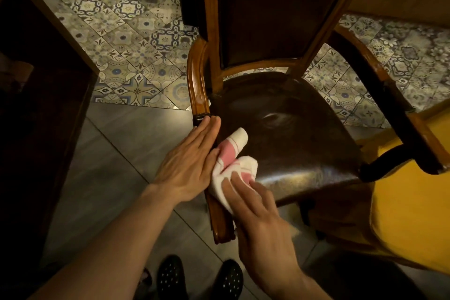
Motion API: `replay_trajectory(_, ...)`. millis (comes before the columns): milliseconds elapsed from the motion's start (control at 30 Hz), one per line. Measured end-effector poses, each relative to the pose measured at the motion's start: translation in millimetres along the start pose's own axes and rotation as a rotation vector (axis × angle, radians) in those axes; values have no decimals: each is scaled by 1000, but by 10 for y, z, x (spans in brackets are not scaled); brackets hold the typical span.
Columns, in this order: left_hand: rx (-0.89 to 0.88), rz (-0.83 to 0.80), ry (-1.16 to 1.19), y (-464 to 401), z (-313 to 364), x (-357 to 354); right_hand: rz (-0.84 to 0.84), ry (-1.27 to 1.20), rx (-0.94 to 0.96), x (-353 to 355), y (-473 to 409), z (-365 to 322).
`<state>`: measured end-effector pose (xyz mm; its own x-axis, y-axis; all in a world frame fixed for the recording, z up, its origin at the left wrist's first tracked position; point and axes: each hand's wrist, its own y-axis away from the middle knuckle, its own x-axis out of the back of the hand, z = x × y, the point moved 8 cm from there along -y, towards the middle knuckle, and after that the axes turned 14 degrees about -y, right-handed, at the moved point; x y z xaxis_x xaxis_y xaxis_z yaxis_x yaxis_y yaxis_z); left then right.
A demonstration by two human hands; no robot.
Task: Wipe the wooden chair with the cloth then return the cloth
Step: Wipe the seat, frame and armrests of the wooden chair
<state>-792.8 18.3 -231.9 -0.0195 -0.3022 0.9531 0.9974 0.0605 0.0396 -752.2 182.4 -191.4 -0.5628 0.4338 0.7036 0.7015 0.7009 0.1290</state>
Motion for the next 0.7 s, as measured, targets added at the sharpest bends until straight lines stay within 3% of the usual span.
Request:
replay_trajectory(200, 24, 10, 16, -29, -98, 79, -303, 192, -20, -109, -113, -50)
replay_trajectory(467, 62, -12, 43, -38, -32, 120, -485, 339, 19, -35, -11, -231)
replay_trajectory(600, 74, -27, 27, -27, 3, 118, -516, 333, 47, -22, 127, -189)
replay_trajectory(700, 81, -23, 13, -23, 17, 131, -421, 250, 117, 99, 184, -87)
